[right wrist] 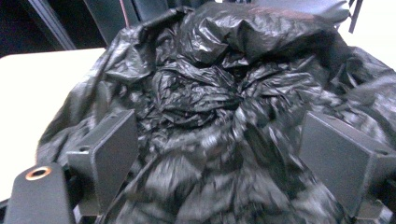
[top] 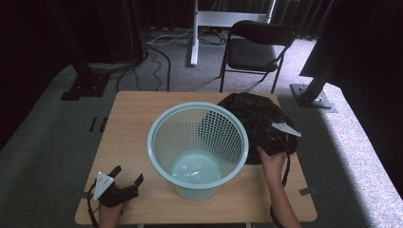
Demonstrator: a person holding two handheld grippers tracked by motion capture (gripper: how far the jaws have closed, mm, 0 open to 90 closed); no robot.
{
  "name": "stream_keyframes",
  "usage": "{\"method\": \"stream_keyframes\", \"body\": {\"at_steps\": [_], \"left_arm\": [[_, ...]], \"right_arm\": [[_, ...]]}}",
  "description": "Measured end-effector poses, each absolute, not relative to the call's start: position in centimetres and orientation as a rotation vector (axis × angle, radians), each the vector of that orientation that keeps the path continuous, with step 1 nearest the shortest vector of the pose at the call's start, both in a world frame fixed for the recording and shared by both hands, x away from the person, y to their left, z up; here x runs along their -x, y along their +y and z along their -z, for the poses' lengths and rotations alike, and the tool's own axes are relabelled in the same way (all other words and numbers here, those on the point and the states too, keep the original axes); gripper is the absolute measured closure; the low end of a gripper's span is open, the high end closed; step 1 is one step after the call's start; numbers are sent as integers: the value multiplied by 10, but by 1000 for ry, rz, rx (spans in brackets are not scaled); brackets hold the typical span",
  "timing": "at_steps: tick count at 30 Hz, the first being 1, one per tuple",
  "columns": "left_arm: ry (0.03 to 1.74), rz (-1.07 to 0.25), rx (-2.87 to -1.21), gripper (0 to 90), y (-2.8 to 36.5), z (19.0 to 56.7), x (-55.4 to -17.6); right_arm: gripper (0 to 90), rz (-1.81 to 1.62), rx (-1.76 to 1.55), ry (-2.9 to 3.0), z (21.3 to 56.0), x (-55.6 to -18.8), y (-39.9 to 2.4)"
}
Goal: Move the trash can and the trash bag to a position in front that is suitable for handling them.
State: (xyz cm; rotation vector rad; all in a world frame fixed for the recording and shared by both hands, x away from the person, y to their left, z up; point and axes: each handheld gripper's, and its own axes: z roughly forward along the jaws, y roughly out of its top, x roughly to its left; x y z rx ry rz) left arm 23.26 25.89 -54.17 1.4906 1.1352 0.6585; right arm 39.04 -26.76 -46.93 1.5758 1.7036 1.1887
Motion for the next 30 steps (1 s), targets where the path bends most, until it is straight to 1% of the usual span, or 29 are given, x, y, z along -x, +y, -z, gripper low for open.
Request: {"method": "stream_keyframes", "body": {"at_steps": [8, 11, 13, 19, 21, 22, 24, 28, 30], "left_arm": [[1075, -669, -1451, 12, 262, 545, -226], [1065, -726, -1409, 12, 264, 546, -222], [1056, -736, -1402, 12, 266, 546, -221], [1057, -722, -1389, 12, 267, 547, -221], [1044, -741, -1387, 12, 268, 547, -220], [1039, -746, -1386, 11, 267, 547, -219], [1034, -752, -1389, 12, 267, 547, -219], [1040, -754, -1385, 12, 267, 547, -219], [1046, -747, -1375, 12, 268, 548, -219]], "right_arm": [[115, -1005, -1620, 1752, 484, -448, -246], [115, -929, -1651, 1765, 494, -464, -241], [115, -878, -1662, 1779, 502, -470, -238], [116, -742, -1663, 1864, 529, -478, -229], [119, -668, -1652, 1894, 540, -477, -228], [127, -698, -1651, 1886, 543, -475, -229], [127, -732, -1674, 1866, 545, -471, -232], [162, -768, -1690, 1866, 546, -463, -238], [202, -772, -1685, 1873, 545, -457, -241]]}}
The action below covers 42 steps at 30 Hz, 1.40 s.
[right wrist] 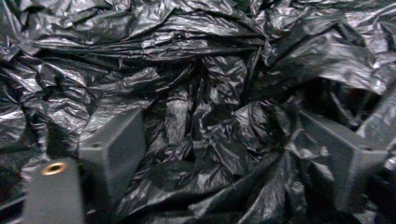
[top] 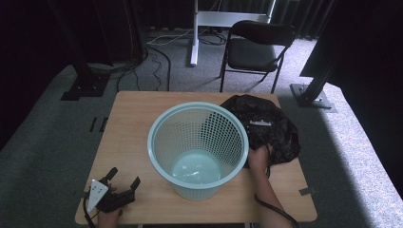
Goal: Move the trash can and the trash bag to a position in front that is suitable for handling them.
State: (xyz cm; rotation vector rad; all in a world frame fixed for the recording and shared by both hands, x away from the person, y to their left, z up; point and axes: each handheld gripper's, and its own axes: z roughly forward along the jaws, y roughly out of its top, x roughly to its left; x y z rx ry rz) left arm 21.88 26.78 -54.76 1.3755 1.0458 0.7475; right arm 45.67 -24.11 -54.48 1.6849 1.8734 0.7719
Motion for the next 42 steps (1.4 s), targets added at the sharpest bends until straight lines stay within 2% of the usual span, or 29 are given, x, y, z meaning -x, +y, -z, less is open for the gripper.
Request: {"method": "stream_keyframes", "body": {"at_steps": [8, 19, 25, 26, 29, 32, 34, 42], "left_arm": [[1042, -757, -1385, 12, 265, 547, -219], [1040, -769, -1396, 12, 263, 547, -219], [1045, -765, -1394, 12, 263, 547, -220], [1048, -765, -1392, 12, 262, 547, -220], [1046, -769, -1394, 12, 262, 547, -220], [1044, -769, -1397, 12, 262, 547, -221], [1044, -769, -1394, 12, 262, 547, -220], [1035, -761, -1390, 12, 263, 547, -220]], "right_arm": [[325, -791, -1645, 1920, 543, -417, -264], [329, -845, -1567, 1962, 546, -346, -287], [202, -808, -1554, 2066, 542, -327, -289], [144, -787, -1559, 2076, 538, -326, -289], [124, -868, -1515, 1981, 512, -317, -293], [117, -1011, -1523, 1880, 485, -319, -306], [112, -1046, -1580, 1830, 480, -329, -316], [107, -943, -1767, 1863, 524, -378, -320]]}}
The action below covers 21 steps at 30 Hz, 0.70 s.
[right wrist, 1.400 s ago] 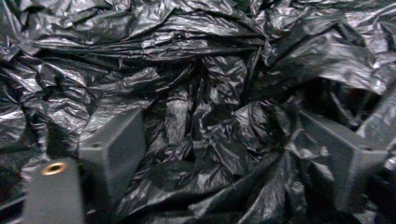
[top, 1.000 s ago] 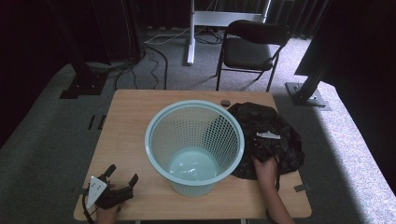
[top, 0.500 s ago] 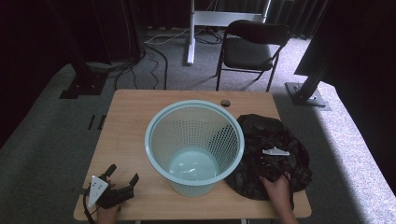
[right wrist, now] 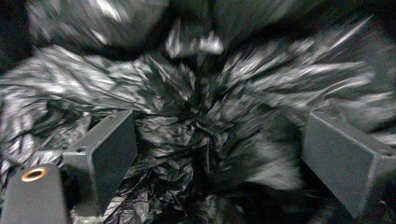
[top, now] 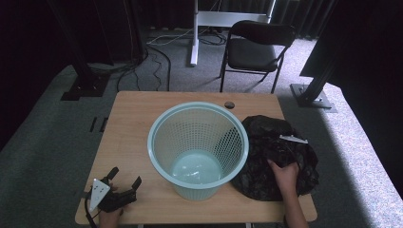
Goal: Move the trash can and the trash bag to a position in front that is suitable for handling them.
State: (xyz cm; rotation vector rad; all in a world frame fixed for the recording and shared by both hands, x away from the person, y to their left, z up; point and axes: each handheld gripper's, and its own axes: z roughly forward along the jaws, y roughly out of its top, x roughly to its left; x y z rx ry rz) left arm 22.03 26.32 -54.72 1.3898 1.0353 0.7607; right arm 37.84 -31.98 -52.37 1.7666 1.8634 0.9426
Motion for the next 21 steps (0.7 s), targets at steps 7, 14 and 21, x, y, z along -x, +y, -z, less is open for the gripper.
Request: {"method": "stream_keyframes", "body": {"at_steps": [7, 14, 21], "left_arm": [[1035, -755, -1390, 12, 264, 547, -221], [1028, -755, -1390, 12, 264, 547, -220], [1032, -759, -1387, 12, 263, 547, -219]], "right_arm": [[107, -877, -1737, 1910, 541, -388, -300], [108, -788, -1650, 1934, 547, -389, -286], [237, -822, -1615, 1934, 547, -384, -284]]}}
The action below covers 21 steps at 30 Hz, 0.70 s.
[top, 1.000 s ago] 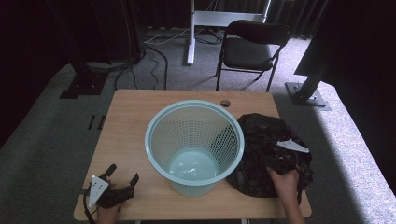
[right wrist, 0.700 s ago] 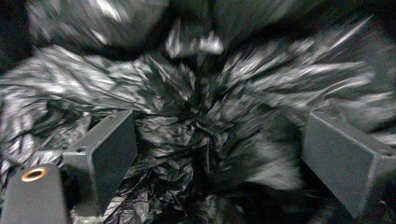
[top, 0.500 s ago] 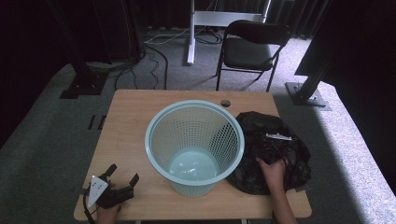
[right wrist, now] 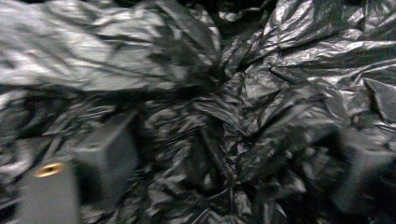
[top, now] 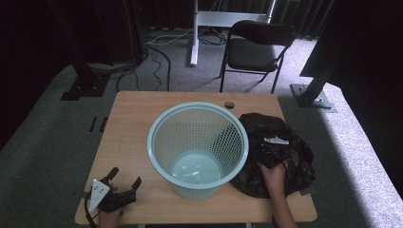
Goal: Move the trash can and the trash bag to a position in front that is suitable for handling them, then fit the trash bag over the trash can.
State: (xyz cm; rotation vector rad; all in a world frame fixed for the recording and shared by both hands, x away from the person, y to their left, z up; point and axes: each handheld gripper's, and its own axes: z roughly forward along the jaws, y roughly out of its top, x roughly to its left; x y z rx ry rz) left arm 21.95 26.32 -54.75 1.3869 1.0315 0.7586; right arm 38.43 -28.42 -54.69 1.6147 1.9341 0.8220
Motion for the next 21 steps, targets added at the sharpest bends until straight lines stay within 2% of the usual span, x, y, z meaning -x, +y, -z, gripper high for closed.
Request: {"method": "stream_keyframes", "body": {"at_steps": [3, 4, 6, 8, 14, 21], "left_arm": [[1032, -753, -1387, 12, 264, 547, -220], [1032, -753, -1387, 12, 264, 547, -220], [1033, -752, -1385, 12, 264, 547, -220], [1029, -752, -1387, 12, 264, 547, -220], [1033, -752, -1382, 12, 264, 547, -220], [1019, -780, -1404, 12, 261, 547, -219]], "right_arm": [[520, -858, -1579, 1923, 546, -380, -284], [520, -858, -1579, 1923, 546, -380, -284], [677, -870, -1568, 1910, 546, -378, -283], [746, -875, -1562, 1912, 546, -377, -282], [807, -892, -1545, 1899, 542, -371, -284], [813, -1009, -1468, 1807, 506, -348, -298]]}}
